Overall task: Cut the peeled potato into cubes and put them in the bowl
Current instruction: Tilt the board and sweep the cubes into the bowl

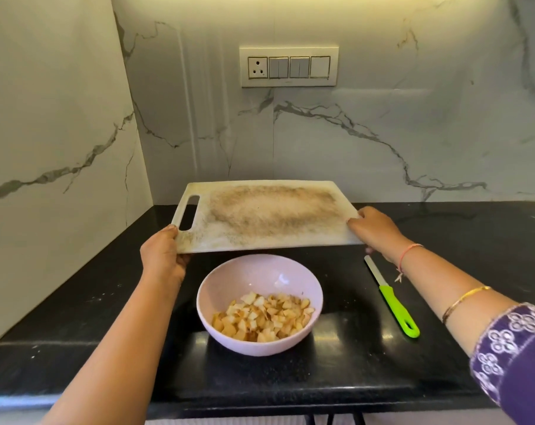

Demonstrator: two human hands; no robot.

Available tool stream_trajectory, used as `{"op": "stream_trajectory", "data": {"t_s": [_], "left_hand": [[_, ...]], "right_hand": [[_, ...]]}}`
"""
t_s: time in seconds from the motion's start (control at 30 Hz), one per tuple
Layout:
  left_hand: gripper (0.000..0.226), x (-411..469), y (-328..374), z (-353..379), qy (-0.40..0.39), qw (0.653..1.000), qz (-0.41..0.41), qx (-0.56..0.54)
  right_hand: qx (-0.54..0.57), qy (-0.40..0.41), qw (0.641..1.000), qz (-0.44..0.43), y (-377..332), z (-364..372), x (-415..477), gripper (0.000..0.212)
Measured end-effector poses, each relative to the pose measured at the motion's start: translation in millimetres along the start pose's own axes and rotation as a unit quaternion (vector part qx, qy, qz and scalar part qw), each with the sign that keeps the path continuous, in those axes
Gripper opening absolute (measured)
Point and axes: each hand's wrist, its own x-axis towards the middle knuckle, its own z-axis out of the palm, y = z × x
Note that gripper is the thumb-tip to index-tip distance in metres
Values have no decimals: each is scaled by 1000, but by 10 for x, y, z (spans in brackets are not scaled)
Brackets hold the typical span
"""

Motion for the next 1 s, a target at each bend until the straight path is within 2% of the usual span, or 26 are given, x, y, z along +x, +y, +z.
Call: {"op": "stream_trajectory", "data": {"t_s": [0.07,0.4,0.47,0.53,0.67,0.73,0.8,0.87,0.93,1.0], "left_hand": [[21,39,-20,30,-4,1000,-7,6],[43,277,-122,152,-110,987,-58,-99],[53,337,-142,174,-119,987,-59,-92],[62,373,-189,162,-127,990,-45,-37],[80,496,-254,115,-123,977,35,173],[73,460,-257,111,-99,935,105,323],[65,477,-284,91,-87,872,202,437],[60,502,-296,77,-94,840,269,462],[55,480,-251,68,-108,850,296,422],[47,429,-188,31,-105,871,313,364]], "right_hand": [[20,8,1000,15,21,44,83,18],[54,-5,997,61,66,272,399,24],[47,-14,997,65,55,318,407,15],[32,-20,998,59,62,372,421,11],[17,-27,998,57,55,423,488,17],[2,-35,998,53,26,438,513,16],[-11,-52,997,51,19,462,496,13],[-31,-72,996,46,75,478,466,18],[-61,-73,995,27,143,455,463,26],[-66,-58,996,12,132,369,439,25]]}}
